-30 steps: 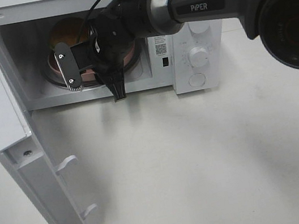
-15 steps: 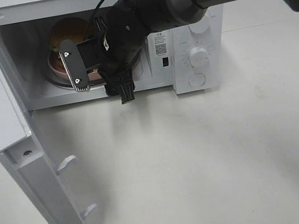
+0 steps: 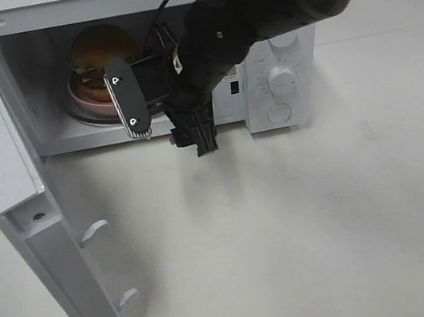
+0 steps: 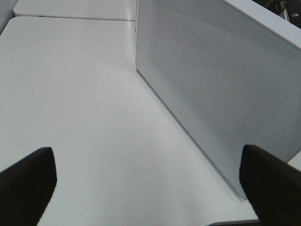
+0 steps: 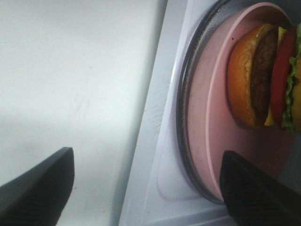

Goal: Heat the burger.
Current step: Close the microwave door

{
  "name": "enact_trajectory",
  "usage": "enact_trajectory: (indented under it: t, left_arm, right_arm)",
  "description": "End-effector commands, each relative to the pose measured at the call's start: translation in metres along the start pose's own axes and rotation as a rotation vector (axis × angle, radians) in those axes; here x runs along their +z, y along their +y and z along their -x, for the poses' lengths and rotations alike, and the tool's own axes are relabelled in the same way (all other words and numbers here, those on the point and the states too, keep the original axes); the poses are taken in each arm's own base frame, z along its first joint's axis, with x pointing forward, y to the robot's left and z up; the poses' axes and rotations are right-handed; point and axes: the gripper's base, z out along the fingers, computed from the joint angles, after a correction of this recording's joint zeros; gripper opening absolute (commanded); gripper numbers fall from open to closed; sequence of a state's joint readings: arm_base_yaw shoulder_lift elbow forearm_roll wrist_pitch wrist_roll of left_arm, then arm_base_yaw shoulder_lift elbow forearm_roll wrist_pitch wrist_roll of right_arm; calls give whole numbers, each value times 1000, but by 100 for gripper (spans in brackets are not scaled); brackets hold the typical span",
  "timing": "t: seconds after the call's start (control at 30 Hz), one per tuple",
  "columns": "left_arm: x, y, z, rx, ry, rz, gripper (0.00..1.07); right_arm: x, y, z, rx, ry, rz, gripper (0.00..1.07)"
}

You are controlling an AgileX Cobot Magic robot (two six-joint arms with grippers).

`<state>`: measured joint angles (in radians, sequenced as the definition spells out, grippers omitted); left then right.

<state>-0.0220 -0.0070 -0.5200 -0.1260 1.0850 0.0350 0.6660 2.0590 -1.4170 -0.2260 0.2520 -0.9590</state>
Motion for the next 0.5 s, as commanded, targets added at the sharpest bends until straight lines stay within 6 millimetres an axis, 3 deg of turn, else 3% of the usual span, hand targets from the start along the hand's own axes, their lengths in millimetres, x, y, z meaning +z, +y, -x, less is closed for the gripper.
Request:
enact_trajectory:
  t: [0.03,0.5]
  left_arm:
    - [-2,0,0,-3,-27,5,98]
    - [-2,0,0,-3,-27,5,98]
  right_arm:
    - [-21,6,-3,14,-12,-14,81]
    - [-76,31,-19,226,-8,-8,77]
